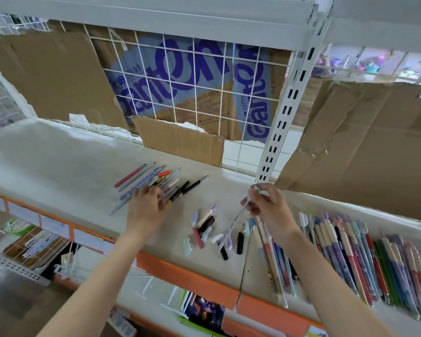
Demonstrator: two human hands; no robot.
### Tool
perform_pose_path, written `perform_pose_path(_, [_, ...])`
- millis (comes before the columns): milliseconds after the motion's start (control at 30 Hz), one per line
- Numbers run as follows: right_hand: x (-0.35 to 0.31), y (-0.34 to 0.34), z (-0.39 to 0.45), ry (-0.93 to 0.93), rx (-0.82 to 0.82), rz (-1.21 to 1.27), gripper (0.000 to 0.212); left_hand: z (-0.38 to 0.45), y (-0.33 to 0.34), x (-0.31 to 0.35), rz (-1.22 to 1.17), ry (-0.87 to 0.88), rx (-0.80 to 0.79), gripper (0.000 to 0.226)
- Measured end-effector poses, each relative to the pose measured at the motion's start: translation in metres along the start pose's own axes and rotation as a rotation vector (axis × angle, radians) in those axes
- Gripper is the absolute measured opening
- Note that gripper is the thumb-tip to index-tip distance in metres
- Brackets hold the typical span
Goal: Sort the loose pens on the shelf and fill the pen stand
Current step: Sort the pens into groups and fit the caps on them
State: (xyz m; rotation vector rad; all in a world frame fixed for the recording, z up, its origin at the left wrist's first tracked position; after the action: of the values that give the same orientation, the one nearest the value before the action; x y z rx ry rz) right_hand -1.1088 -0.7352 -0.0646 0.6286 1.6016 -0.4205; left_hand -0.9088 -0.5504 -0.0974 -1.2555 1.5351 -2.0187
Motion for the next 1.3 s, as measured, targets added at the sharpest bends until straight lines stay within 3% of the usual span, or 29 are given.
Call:
perform_pose_path(400, [0.012, -0.006, -0.002, 0.039, -0.008, -0.039, 0.011, -0.003, 0.003, 0.001, 0.262, 0.014, -0.125, 0.028])
perform_pose_path(467, [0.011, -0.013, -0.002, 0.034, 0.043, -0.161, 0.013, -0.004, 0.005, 0.002, 0.314, -0.012, -0.185, 0.030])
perform_pose_path(600, [0.004, -0.028, -0.006, -0.009, 0.106, -0.673, 0.012, -0.005, 0.010, 0.000, 0.355, -0.054, -0.227, 0.041])
perform_pose_path(800, [0.013, -0.042, -0.008, 0.126, 0.011, -1.089, 0.018, -0.019, 0.003, 0.016, 0.076, 0.009, -0.248, 0.033])
perform_pose_path(1033, [0.011, -0.035, 0.018, 0.044, 0.094, -1.120, 0.016, -0.045, 0.014, 0.052, -0.530, -0.038, -0.399, 0.026])
perform_pose_path(1167, [0.008, -0.023, 0.038, 0.024, 0.081, -1.104, 0.017, -0.052, 0.020, 0.057, -0.614, -0.082, -0.415, 0.029])
perform_pose_path(1300, [0.007, -0.003, 0.035, 0.028, -0.123, -1.206, 0.013, -0.056, 0.022, 0.057, -0.646, -0.077, -0.485, 0.027])
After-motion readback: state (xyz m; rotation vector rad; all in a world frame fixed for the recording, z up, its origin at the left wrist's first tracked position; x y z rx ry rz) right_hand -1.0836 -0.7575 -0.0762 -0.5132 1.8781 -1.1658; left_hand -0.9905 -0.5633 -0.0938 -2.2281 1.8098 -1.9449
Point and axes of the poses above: each hand's wrist, its own z-axis towards the middle knuckle, its own y-axis out of the palm, x = y × z, the point moved 4 cm from there along z, towards the middle knuckle, and after that the axes turned 8 degrees about -x, right-handed, at the moved point
